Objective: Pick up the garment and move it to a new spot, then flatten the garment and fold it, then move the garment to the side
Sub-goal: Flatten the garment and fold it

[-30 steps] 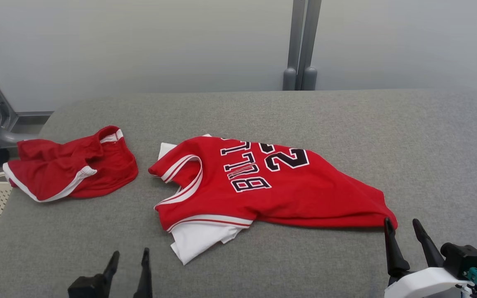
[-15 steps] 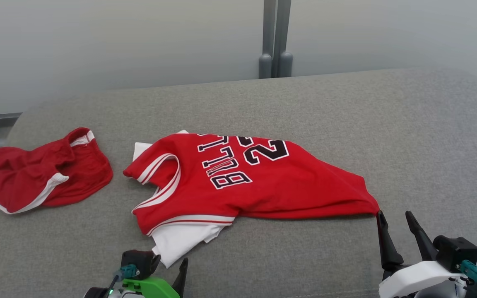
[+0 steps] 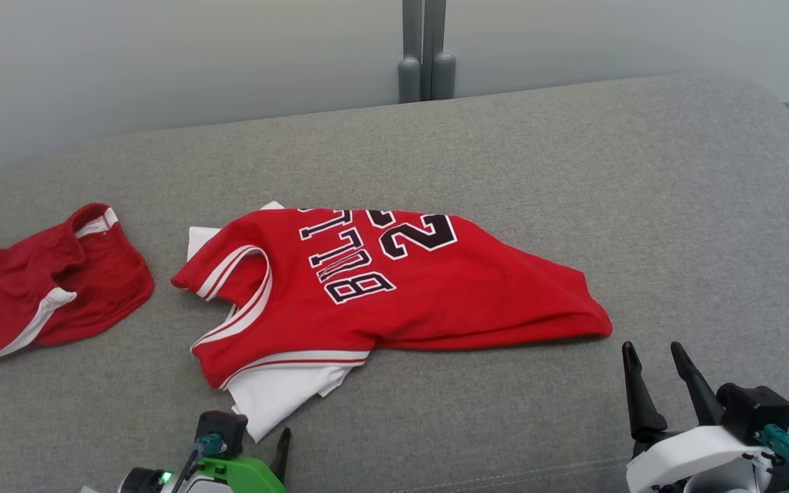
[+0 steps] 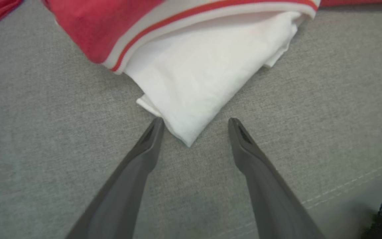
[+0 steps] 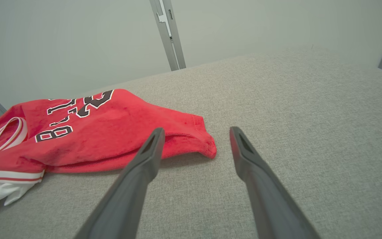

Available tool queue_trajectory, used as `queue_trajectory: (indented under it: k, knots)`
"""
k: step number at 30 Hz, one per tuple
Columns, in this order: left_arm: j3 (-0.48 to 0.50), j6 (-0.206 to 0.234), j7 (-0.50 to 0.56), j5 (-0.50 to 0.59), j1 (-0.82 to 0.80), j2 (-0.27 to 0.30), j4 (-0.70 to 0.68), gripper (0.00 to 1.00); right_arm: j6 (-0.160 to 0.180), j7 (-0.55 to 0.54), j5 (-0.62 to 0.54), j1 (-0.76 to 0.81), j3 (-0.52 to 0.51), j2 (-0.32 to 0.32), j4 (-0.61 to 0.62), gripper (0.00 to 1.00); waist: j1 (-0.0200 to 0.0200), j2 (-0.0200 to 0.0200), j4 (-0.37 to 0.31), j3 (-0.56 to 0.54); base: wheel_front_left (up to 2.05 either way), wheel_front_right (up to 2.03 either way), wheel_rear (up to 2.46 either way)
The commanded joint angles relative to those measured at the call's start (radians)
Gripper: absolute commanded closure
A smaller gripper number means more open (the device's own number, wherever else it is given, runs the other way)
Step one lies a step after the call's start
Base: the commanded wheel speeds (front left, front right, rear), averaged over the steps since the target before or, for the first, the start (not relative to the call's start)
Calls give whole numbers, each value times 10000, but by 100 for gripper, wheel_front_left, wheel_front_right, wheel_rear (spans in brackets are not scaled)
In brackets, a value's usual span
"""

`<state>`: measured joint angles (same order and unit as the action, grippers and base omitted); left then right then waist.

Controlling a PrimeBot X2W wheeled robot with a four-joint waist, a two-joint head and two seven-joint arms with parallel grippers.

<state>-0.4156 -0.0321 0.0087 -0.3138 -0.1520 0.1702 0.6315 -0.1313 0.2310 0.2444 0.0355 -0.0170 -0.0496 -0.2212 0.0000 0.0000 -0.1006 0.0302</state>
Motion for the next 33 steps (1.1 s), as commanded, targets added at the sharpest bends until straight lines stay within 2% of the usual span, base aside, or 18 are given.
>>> queue_trajectory:
  k: [1,4,5,6,7,16,21,24,27,31,32,33]
  knots:
    - [-44,38,-202,119,-201,85,45,0,10,47,63,-85,18,-18,-12,0,0,0,11,-7,0,0,0]
    - [-108,-22,-246,82,-253,17,193,0,10,70,84,-61,43,-18,-64,0,0,0,56,-39,0,0,0]
    - [-127,-90,-209,10,-261,-28,251,52,10,79,87,-49,60,-18,-81,0,0,0,68,-54,0,0,0]
    - [-138,-127,-213,-24,-279,-45,288,73,10,83,79,-43,72,-18,-96,0,0,0,77,-70,0,0,0]
    - [-145,-185,-243,-86,-285,-89,304,100,10,75,73,-43,88,-18,-107,0,0,0,85,-88,0,0,0]
    - [-75,-211,-388,-364,-219,-160,-7,100,10,33,-6,-34,146,-18,-196,0,0,0,205,-241,0,0,0]
    - [128,-218,-68,-868,81,-308,-548,100,10,14,-1,47,156,-18,-230,0,0,0,309,-314,0,0,0]
    - [309,-338,509,-1476,363,-440,-1127,100,10,1,-18,97,173,-18,-249,0,0,0,367,-360,0,0,0]
    - [505,-411,1633,-2444,890,-580,-2235,100,10,-3,-35,146,159,-18,-244,0,0,0,449,-405,0,0,0]
    - [555,98,2901,-2689,1329,-259,-3342,100,10,-49,-34,150,206,-18,-256,0,0,0,526,-425,0,0,0]
    - [521,217,3083,-2544,1380,-106,-3589,73,10,-61,-21,133,218,-18,-255,0,0,0,541,-420,0,0,0]
    - [485,310,3273,-2520,1468,-13,-3765,0,10,-68,-6,114,233,-18,-254,0,0,0,554,-413,0,0,0]
